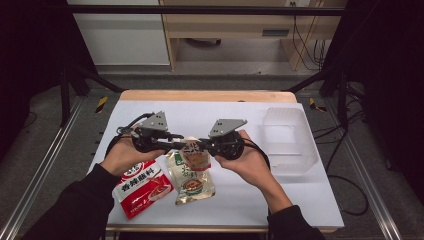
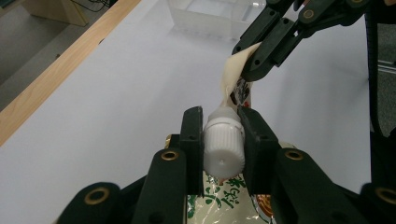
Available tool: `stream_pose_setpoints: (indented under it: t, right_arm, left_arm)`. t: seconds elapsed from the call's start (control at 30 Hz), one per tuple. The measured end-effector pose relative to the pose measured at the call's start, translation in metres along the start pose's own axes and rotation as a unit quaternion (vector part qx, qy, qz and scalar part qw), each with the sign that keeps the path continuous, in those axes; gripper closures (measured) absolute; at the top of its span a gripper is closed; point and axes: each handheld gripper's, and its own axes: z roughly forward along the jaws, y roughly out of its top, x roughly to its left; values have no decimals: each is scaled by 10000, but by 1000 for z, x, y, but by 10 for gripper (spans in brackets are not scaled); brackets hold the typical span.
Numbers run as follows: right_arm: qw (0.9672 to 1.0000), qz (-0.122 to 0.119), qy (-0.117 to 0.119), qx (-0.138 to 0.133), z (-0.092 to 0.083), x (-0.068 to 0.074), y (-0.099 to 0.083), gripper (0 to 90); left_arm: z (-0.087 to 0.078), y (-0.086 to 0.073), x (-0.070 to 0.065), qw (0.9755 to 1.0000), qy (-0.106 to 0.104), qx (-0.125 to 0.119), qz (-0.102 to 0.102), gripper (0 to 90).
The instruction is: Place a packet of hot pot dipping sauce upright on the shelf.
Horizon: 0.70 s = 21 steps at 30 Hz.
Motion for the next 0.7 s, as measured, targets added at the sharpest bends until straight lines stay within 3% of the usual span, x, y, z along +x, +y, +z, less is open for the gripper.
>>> stream_pose_setpoints:
  t: [0.17,0.33,0.53,0.7]
  right_arm:
    - [10000,-45,-36,73,-2,0,-1,856]
    - [9997,-150,-70,193,-4,-1,-1,778]
    - [9978,-361,-107,544,-2,1,3,568]
    - [9927,-784,-155,904,0,5,10,404]
  left_arm:
    - [0,7,-2,9998,-26,144,124,732]
    - [2,14,-6,9988,-17,388,302,736]
    - [7,15,-9,9981,-70,491,369,737]
    - [6,17,-10,9978,-108,500,413,737]
